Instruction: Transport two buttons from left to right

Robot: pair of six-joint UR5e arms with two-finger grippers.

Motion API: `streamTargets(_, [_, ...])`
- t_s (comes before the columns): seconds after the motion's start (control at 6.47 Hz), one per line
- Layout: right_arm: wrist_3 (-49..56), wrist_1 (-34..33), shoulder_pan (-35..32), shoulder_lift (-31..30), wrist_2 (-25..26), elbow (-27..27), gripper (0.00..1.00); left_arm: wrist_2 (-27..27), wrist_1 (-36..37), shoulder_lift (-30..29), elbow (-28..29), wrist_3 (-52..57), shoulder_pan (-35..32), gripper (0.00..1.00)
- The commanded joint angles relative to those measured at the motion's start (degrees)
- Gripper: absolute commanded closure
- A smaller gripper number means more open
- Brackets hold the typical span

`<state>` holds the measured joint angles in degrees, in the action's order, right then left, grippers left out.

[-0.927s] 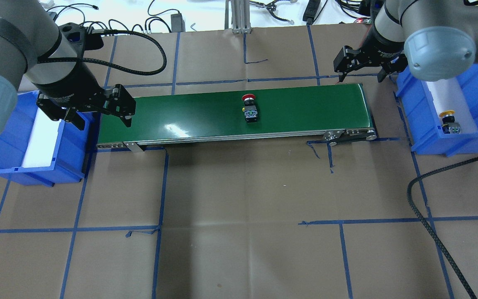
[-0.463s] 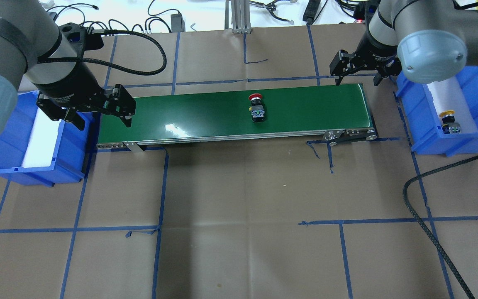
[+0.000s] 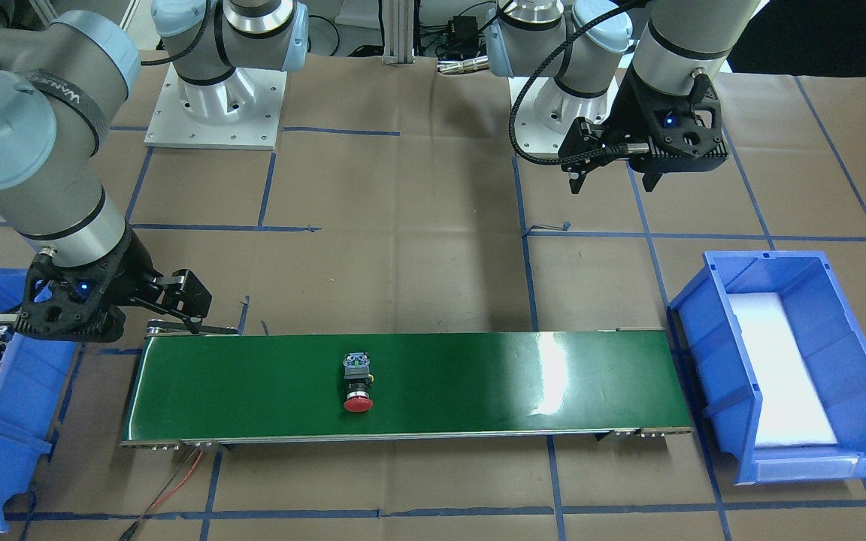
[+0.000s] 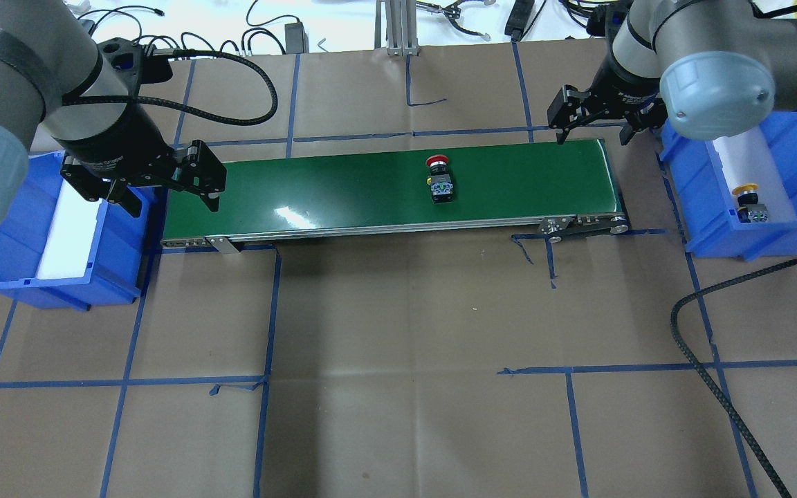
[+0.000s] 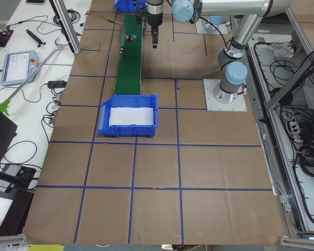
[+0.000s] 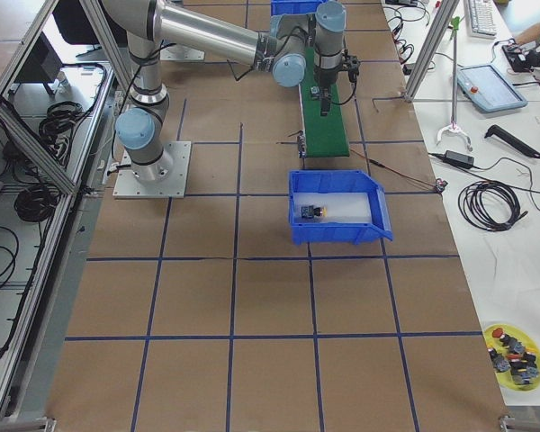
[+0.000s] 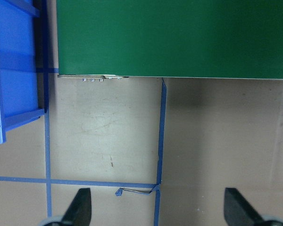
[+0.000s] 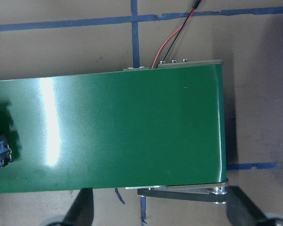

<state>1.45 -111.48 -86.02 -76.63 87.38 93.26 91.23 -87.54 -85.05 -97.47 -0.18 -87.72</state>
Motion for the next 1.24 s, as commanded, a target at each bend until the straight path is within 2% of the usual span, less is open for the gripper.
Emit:
streamTargets(0.0, [0.3, -0.6, 0.0, 1.1, -0.2, 0.0, 0.0, 0.0, 0.0, 0.0, 0.0, 0.0, 0.0, 0.0])
streamTargets(0.77, [0.4, -0.9, 0.0, 2.8, -0.4, -0.4, 0.0, 0.2, 0.0, 0.1, 0.0, 0.0, 0.0, 0.0])
streamTargets(1.08, [0.0, -1.0, -0.1, 4.8, -3.8, -0.4, 0.0, 0.1, 0.0, 0.0, -0.1, 0.0, 0.0, 0.0])
